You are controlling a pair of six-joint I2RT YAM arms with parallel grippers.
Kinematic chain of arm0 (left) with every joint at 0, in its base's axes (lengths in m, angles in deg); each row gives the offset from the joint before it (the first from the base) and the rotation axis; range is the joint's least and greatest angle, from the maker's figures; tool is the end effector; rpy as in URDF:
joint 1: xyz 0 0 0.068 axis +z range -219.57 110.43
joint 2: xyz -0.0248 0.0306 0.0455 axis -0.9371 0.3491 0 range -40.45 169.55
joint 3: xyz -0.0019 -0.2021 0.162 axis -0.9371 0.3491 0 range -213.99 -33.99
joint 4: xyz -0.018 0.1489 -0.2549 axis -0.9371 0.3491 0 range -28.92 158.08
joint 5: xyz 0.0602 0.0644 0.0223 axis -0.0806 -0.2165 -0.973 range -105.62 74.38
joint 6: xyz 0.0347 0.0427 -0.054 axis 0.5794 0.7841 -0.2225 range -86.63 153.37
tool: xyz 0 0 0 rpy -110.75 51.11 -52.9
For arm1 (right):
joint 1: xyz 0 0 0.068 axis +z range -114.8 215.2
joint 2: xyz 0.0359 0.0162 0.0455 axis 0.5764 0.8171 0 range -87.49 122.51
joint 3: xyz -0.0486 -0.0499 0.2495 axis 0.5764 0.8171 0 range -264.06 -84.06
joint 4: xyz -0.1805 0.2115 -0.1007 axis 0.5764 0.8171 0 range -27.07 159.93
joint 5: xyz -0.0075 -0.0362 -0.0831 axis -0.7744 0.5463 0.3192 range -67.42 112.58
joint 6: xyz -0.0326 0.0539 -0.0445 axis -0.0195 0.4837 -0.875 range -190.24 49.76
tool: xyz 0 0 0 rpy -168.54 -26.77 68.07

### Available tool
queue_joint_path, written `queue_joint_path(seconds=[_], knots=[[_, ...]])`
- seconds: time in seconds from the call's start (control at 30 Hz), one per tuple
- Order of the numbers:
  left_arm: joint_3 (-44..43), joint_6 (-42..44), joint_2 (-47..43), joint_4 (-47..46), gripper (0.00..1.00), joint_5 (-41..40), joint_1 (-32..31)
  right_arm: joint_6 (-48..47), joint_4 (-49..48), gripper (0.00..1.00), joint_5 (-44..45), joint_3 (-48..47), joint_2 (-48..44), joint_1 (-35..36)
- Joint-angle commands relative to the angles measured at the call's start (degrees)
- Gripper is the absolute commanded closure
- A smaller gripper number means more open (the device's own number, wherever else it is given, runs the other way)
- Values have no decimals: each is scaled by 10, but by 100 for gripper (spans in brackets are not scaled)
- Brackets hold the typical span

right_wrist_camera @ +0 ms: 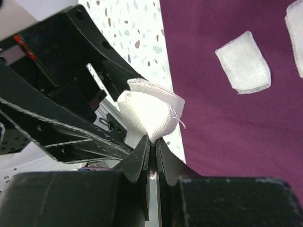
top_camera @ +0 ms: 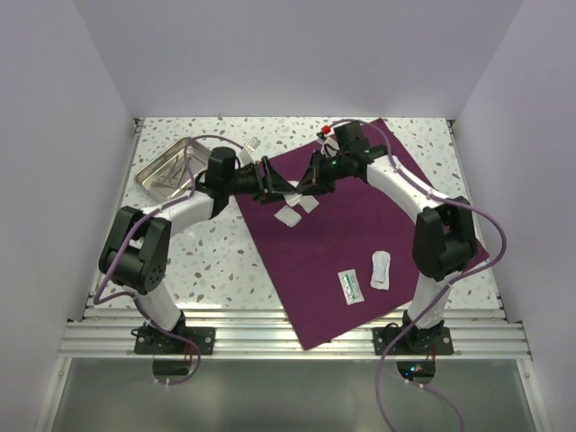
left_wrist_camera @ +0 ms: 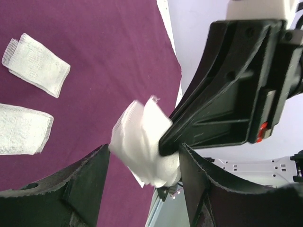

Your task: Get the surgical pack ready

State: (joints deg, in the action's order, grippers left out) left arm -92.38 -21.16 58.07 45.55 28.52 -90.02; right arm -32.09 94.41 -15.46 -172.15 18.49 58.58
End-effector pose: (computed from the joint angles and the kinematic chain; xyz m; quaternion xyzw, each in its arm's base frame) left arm 0.3784 -0.1898 0.1746 -0.0344 0.8051 -0.5556 0.2048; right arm 0.4032 0.2184 0.2289 0.0018 0.8938 0.4306 0.1257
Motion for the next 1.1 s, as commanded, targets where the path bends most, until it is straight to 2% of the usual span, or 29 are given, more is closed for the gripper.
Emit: queue_joint_path(seconds=[0.0, 0.23, 0.43, 0.53, 0.63, 0.67, 0.73, 0.83, 0.87, 0.93, 0.97, 1.07], knots=[[-11, -7, -27, -34, 36, 9, -4, 15, -21, 100, -5, 9, -32, 8], [13, -19, -37, -50, 39, 14, -4, 14, -25, 100, -1, 15, -39, 9], [24, -39, -36, -69, 45, 17, -4, 14, -27, 100, -4, 20, -41, 8], [31, -48, -35, -85, 56, 17, -3, 15, -28, 100, -5, 19, -41, 8], [30, -51, -33, -86, 75, 16, 0, 13, -27, 100, -8, 18, -39, 10], [30, -52, -32, -86, 88, 15, 1, 11, -27, 100, -9, 17, -38, 9], [32, -45, -34, -81, 100, 10, 9, 7, -15, 100, -5, 12, -36, 9], [32, -22, -37, -60, 100, 6, 36, -31, 38, 73, 22, -17, -26, 9], [30, -14, -37, -55, 100, 8, 45, -40, 56, 58, 34, -28, -24, 8], [16, 21, -31, -29, 100, 13, 78, -62, 108, 46, 81, -60, -17, 7], [7, 36, -25, -14, 100, 15, 101, -85, 124, 40, 93, -72, -10, 7], [-60, 93, 3, 38, 100, 17, 153, -120, 172, 38, 118, -105, 6, 6]])
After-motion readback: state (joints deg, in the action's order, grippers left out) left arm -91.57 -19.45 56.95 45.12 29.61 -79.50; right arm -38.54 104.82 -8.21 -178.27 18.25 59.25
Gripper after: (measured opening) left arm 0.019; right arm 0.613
